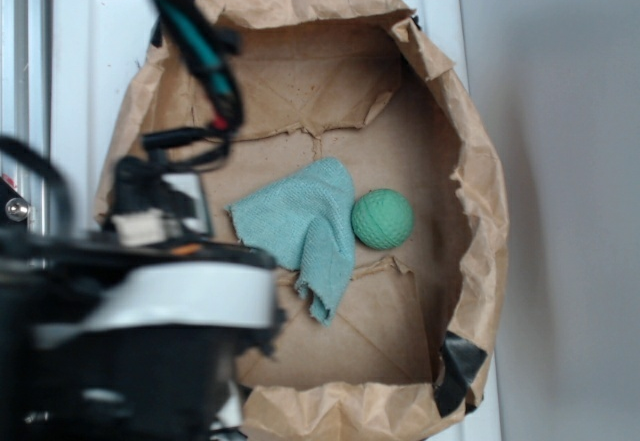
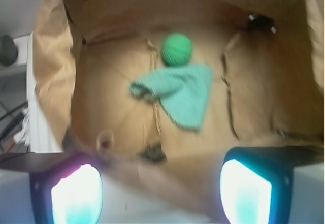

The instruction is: Grab the blue cloth.

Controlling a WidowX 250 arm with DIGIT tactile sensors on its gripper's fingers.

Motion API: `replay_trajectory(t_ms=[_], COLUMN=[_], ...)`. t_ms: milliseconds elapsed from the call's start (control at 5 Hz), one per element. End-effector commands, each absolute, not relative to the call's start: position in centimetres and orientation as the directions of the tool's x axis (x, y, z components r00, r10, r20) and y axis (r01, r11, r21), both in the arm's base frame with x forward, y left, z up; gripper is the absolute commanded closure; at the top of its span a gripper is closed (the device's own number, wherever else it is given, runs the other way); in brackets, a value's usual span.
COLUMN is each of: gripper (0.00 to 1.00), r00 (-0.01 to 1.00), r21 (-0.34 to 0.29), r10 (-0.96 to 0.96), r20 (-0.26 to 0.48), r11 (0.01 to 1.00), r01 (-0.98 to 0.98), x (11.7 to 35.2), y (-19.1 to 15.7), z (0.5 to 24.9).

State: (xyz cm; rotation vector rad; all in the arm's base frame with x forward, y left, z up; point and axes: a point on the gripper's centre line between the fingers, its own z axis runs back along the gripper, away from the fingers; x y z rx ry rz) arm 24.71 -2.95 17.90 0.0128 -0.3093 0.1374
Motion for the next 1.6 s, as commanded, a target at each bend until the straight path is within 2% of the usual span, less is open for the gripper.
replay_trajectory(t_ms=[0, 400, 1200, 1400], gripper=[0.0, 0.0, 0.0, 0.0], r00=[0.93, 0.92, 0.92, 0.926], r21=[0.022, 0.078, 0.078, 0.082], r10=[0.221, 0.286, 0.286, 0.283], r20=[0.294, 0.268, 0.268, 0.252], r11=[0.971, 0.945, 0.945, 0.947], r01=[-0.238, -0.316, -0.316, -0.312], x=[29.1, 30.6, 30.6, 30.5], y=[-0.1, 0.8, 0.8, 0.7], z=[14.6, 12.2, 12.2, 10.1])
